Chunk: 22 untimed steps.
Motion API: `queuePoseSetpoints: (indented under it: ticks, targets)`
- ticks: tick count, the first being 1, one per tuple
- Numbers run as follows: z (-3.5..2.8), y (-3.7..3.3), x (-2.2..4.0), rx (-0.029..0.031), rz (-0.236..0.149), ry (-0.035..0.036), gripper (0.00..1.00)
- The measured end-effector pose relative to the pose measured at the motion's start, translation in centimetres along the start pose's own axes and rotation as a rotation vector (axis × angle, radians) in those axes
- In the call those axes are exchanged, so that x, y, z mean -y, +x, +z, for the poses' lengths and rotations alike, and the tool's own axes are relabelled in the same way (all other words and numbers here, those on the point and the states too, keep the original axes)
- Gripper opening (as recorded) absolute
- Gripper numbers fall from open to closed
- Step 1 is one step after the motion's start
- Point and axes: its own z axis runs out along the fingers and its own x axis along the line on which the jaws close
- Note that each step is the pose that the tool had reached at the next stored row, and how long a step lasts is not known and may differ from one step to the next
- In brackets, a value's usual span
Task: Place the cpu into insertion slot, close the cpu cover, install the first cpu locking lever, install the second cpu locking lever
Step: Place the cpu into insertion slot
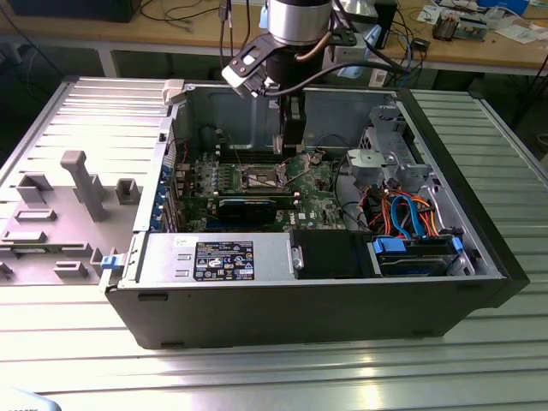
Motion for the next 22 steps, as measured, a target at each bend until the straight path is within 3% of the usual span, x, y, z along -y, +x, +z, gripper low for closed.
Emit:
queuePoseSetpoints:
  ticks: [22]
  targets:
    - [0.43, -0.24, 0.01, 0.0, 0.0, 0.0, 0.54]
